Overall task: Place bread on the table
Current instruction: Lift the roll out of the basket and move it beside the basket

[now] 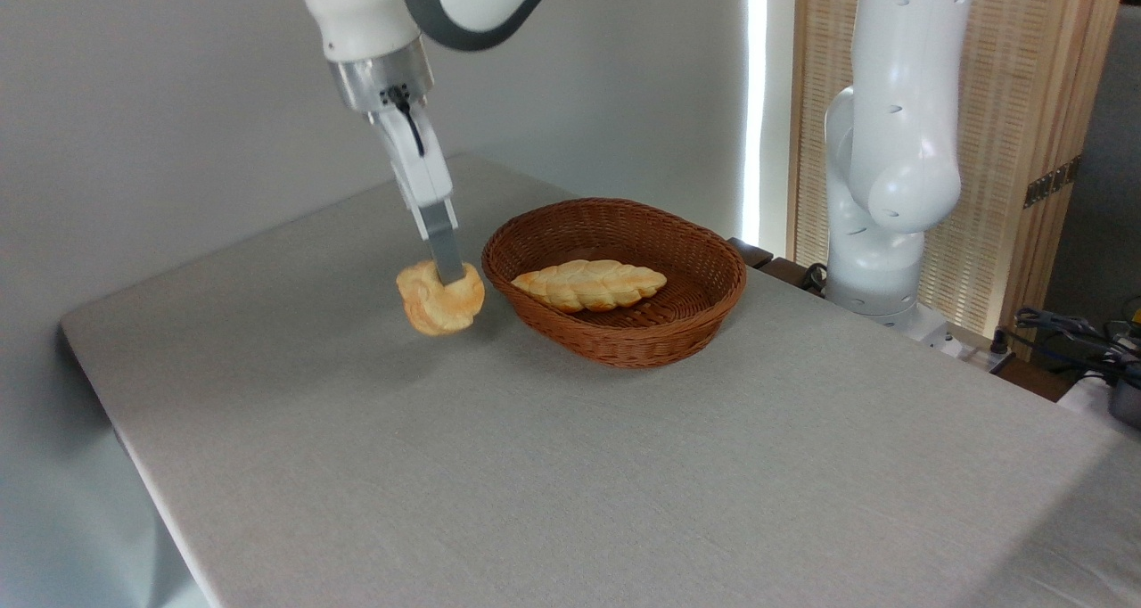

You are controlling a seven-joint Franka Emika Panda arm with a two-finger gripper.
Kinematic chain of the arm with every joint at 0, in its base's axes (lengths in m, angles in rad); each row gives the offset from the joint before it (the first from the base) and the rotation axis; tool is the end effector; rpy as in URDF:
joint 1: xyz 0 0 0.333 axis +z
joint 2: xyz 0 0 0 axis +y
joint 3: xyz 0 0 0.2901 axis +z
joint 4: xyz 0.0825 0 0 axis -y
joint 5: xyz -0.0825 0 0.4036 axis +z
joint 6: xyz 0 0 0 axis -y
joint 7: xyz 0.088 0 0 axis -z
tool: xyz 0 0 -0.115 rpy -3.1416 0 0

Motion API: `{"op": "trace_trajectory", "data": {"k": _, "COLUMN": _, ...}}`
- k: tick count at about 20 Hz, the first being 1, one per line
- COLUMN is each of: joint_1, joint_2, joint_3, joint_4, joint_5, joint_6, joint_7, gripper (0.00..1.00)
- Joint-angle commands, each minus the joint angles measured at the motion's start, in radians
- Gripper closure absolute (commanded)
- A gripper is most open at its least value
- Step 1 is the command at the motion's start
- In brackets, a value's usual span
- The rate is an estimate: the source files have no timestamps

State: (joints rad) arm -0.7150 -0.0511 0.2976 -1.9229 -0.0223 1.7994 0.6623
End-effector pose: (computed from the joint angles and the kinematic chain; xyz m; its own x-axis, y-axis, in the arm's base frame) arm 0.5093 -0.2262 0.4638 0.4744 -0.8795 -0.0366 -0.8764 -0.4758 0.0745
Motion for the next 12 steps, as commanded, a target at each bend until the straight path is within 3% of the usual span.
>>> {"op": "trace_trajectory", "data": {"k": 1, "joint_1": -0.001, "joint_2": 0.054, "joint_3": 0.018, "joint_4": 0.024, "joint_5": -0.083, "joint_6": 0.056, "joint_7": -0.058, "gripper": 0.5}}
{"op": "trace_trajectory", "data": {"k": 2, "joint_1": -0.003, "joint_2": 0.068, "joint_3": 0.025, "joint_4": 0.024, "joint_5": -0.091, "joint_6": 0.092, "joint_7": -0.097, "gripper": 0.25}}
{"op": "trace_trajectory", "data": {"k": 4, "joint_1": -0.003, "joint_2": 0.095, "joint_3": 0.026, "joint_4": 0.024, "joint_5": -0.088, "joint_6": 0.106, "joint_7": -0.124, "gripper": 0.03}}
{"op": "trace_trajectory", "data": {"k": 12, "joint_1": 0.008, "joint_2": 0.091, "joint_3": 0.028, "joint_4": 0.025, "joint_5": -0.087, "joint_6": 0.103, "joint_7": -0.132, "gripper": 0.0}}
